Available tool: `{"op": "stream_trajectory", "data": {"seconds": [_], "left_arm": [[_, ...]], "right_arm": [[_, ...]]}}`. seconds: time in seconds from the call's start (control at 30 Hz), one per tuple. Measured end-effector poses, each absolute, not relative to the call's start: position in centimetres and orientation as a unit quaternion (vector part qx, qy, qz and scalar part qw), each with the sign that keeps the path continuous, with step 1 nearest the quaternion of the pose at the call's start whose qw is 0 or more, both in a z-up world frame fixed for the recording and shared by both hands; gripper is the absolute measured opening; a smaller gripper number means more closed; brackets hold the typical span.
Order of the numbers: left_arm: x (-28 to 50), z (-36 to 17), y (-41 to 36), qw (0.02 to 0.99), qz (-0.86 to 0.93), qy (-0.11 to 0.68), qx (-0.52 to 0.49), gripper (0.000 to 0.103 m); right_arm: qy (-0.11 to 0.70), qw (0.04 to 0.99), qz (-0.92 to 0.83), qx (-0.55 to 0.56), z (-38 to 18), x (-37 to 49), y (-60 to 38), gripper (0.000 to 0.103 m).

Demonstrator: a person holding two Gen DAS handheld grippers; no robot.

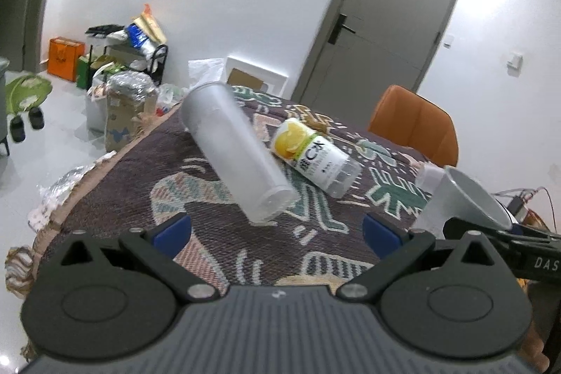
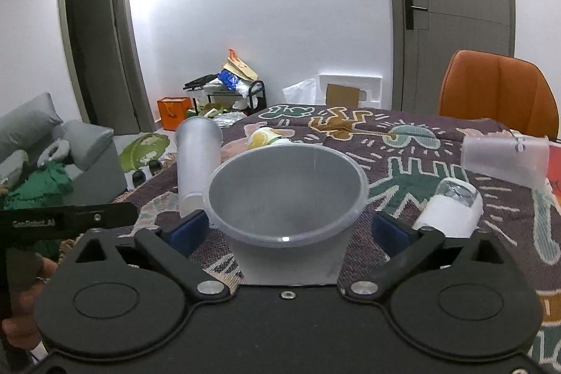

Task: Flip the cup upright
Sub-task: 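Lower the upright cup onto the cloth with the right gripper, then open the right gripper and pull it back from the cup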

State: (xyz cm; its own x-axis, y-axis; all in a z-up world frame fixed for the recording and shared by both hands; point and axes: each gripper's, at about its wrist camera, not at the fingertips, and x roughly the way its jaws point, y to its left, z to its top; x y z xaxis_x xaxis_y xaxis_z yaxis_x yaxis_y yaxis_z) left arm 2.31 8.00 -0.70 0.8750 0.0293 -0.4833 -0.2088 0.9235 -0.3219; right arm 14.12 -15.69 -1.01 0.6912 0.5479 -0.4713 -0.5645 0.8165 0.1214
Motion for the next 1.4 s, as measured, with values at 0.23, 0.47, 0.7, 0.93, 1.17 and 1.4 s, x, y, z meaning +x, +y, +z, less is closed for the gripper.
{"op": "stream_trajectory", "data": {"seconds": [0.23,0.47,0.7,0.93,1.17,1.4], "left_arm": [[1.6,0.6,6.1,0.961,0.04,0.221,-0.159,0.103],[1.1,1.5,3.9,0.968,0.011,0.216,-0.124,0.103],[0.3,1.9,1.9,0.97,-0.014,0.22,-0.103,0.103],[-0.9,2.1,0.9,0.971,-0.034,0.223,-0.079,0.103],[-2.2,2.0,0.7,0.971,-0.036,0.226,-0.067,0.103],[-3.6,2.1,0.5,0.974,-0.035,0.22,-0.047,0.103]], "right_arm": [[0.245,0.926,0.286,0.015,-0.4,12.3,-18.4,0.103],[0.236,0.933,0.268,0.037,-0.5,10.6,-21.1,0.103],[0.233,0.938,0.254,0.042,-0.7,8.6,-23.6,0.103],[0.228,0.941,0.242,0.06,-0.9,7.1,-25.9,0.103],[0.232,0.941,0.24,0.058,-0.9,6.1,-27.1,0.103],[0.229,0.942,0.236,0.065,-1.1,5.3,-28.2,0.103]]}}
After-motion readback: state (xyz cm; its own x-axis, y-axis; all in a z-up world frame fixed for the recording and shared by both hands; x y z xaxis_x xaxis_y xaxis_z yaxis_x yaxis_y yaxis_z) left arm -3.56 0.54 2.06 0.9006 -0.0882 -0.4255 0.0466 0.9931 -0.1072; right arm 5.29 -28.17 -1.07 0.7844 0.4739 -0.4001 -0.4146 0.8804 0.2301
